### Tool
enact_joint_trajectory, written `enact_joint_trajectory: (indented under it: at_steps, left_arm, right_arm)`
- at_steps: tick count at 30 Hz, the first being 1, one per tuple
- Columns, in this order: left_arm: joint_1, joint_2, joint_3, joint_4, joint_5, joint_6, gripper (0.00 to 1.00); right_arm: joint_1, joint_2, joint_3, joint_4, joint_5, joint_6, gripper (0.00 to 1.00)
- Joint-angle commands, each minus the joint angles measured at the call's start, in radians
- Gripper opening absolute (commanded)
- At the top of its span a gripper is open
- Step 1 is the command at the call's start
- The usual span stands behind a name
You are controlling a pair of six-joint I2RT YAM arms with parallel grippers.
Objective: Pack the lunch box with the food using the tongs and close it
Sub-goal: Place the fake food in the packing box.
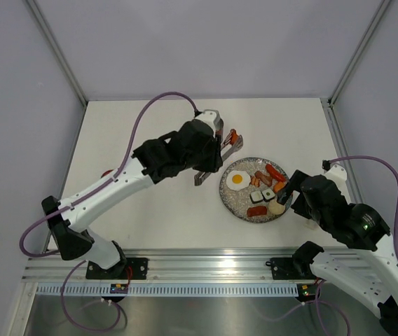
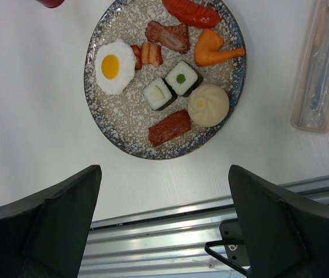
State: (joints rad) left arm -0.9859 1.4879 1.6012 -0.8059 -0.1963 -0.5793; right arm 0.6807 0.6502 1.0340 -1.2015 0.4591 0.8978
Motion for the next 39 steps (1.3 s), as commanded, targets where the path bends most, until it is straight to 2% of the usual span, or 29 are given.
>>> enact_joint_trajectory:
  at_steps: [1,8,12,19,21,26,32,36,37,39]
  left_arm:
    - [0.094,0.031,0.077,0.039,0.055,0.062,0.0]
    - [0.223,0.15,0.186,0.047,0.099,0.102,0.0]
    - [0.305,0.204,0.181,0.097,0.173,0.093,0.0]
    - [0.363,0.298,0.221,0.143,0.19,0.093,0.0]
    - [0.388,0.314,0.213,0.177,0.253,0.088,0.0]
    - [0.417,0.344,0.213,0.205,0.294,0.085,0.0]
    - [0.421,0.367,0.212,0.211,0.259,0.095,0.02]
    - [0.428,0.383,0.217,0.198,0.252,0.096,0.07]
    - [0.428,0.385,0.215,0.195,0.25,0.099,0.15]
    - [0.428,0.385,0.207,0.195,0.242,0.101,0.25]
  right_arm:
    - [0.008,0.009,0.038,0.0,0.026,0.006,0.99]
    - [0.006,0.029,0.046,0.01,0.026,-0.011,1.0]
    - [0.006,0.043,0.035,0.023,0.006,-0.008,0.99]
    - [0.008,0.051,0.021,0.037,-0.004,-0.005,1.0]
    - [0.006,0.051,0.024,0.037,-0.007,-0.005,0.99]
    - [0.008,0.046,0.031,0.028,0.001,-0.007,0.99]
    - [0.006,0.046,0.031,0.026,-0.002,-0.002,0.99]
    - [0.008,0.043,0.029,0.025,0.0,-0.002,0.99]
    - [0.006,0.043,0.029,0.025,0.0,0.0,0.99]
    - [0.006,0.045,0.029,0.025,0.0,0.0,1.0]
